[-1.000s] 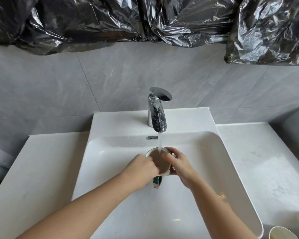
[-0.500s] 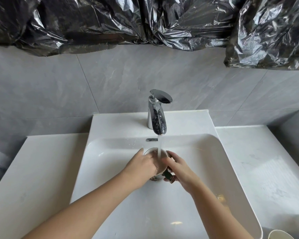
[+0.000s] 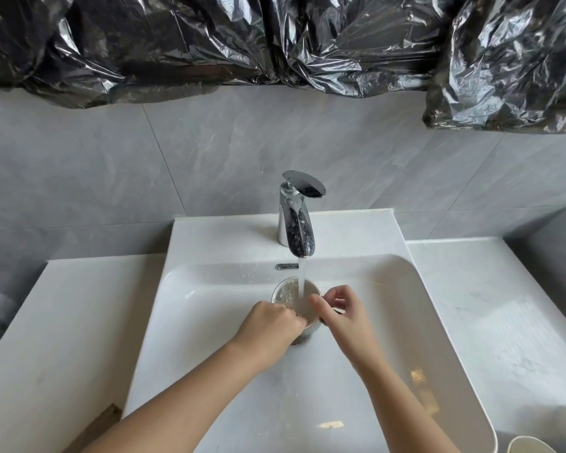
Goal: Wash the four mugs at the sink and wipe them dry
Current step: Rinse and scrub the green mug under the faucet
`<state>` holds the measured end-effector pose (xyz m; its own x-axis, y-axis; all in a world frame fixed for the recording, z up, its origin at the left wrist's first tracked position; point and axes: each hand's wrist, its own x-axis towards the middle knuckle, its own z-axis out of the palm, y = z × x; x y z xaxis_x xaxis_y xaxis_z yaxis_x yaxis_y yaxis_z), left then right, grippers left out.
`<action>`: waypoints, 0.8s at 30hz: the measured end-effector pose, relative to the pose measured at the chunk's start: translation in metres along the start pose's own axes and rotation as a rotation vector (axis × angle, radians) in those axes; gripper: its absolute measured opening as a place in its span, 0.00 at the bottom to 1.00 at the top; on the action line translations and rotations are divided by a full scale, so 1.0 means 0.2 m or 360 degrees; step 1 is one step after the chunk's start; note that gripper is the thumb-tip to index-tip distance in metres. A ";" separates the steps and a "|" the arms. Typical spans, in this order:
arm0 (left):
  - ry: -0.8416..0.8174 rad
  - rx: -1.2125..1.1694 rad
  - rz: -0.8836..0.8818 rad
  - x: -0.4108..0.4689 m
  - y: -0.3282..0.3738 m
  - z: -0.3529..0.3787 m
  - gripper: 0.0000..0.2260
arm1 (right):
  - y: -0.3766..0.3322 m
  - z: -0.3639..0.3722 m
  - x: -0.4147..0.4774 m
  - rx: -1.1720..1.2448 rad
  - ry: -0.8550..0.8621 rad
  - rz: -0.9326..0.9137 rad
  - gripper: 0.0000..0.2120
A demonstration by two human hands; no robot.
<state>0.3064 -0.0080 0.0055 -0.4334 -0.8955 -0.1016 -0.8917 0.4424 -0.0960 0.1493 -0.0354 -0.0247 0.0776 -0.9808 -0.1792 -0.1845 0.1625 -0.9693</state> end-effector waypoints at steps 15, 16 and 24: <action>0.1237 -0.0810 -0.0125 -0.09 -0.08 -0.24 0.05 | -0.05 -0.06 -0.03 0.0573 -0.0349 0.0204 0.17; 0.1372 -0.0789 -0.0173 -0.08 -0.07 -0.30 0.07 | -0.06 -0.06 -0.03 0.0553 -0.0349 0.0199 0.17; 0.0895 -0.0510 -0.0400 0.17 -0.10 -0.51 0.29 | -0.10 -0.06 -0.03 0.0478 -0.0366 0.0172 0.13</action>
<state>0.2974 -0.0521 0.1043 -0.1334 -0.8965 0.4224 -0.9311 0.2594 0.2565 0.1405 -0.0344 -0.0012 0.2974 -0.9119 -0.2829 0.0886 0.3214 -0.9428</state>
